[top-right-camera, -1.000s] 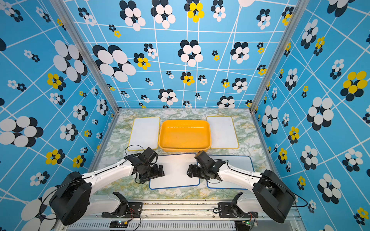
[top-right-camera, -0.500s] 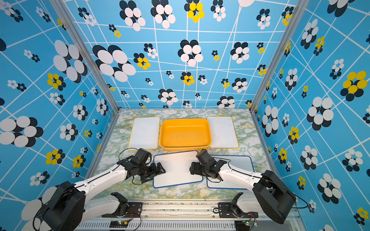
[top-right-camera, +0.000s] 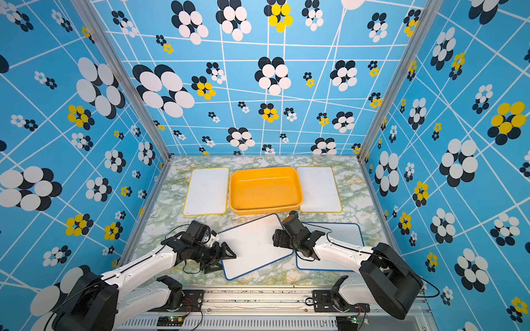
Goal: Put the whiteboard into the storage box
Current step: Pick up the whiteboard at the center of the board.
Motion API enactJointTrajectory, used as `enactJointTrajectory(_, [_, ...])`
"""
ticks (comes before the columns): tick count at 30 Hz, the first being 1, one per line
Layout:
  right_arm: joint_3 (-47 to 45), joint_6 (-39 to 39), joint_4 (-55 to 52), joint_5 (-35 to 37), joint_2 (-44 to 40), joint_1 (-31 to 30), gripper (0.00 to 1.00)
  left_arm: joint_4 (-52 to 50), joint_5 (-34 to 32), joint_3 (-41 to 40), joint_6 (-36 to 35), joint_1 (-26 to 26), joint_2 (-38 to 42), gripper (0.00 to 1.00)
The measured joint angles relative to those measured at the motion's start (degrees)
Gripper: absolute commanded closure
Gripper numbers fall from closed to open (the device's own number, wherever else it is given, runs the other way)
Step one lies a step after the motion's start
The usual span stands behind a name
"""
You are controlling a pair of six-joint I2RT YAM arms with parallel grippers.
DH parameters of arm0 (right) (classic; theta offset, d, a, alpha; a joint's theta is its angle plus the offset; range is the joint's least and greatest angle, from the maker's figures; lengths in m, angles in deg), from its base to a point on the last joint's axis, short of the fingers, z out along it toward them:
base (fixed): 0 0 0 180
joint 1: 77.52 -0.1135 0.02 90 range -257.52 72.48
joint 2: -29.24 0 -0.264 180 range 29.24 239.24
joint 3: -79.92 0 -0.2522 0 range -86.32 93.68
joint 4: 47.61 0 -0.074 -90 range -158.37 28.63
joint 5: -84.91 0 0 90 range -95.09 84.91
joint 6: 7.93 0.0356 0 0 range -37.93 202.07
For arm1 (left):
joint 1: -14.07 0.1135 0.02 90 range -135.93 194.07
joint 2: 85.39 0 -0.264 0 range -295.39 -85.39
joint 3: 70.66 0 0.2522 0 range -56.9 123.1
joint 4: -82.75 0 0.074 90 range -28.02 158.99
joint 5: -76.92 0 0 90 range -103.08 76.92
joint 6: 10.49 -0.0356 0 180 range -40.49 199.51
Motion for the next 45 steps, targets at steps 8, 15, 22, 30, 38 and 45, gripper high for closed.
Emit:
enactJointTrajectory(8, [-0.39, 0.28, -0.5, -4.33, -1.03, -0.39, 0.14, -4.98, -1.07, -0.68, -1.46, 3.21, 0.98, 0.42])
enactJointTrajectory(15, [-0.39, 0.31, -3.74, -7.06, -2.4, -1.42, 0.13, -10.03, -3.54, 0.57, -3.34, 5.49, 4.52, 0.43])
enactJointTrajectory(22, [-0.37, 0.04, -5.92, -8.02, -3.15, -1.57, 0.13, -15.02, -4.61, 5.57, -5.88, 6.64, 6.73, 0.42])
enactJointTrajectory(30, [-0.04, -0.72, -8.0, -8.83, -3.52, -1.68, 0.12, -19.19, -4.17, 8.31, -8.11, 7.41, 8.94, 0.47])
enactJointTrajectory(38, [0.04, -1.03, -8.44, -9.49, -3.56, -1.68, 0.12, -22.4, -4.09, 10.29, -9.14, 8.26, 9.55, 0.52])
enactJointTrajectory(45, [0.04, -1.05, -8.46, -9.55, -3.56, -1.68, 0.12, -23.54, -4.04, 11.82, -9.86, 8.46, 9.49, 0.62])
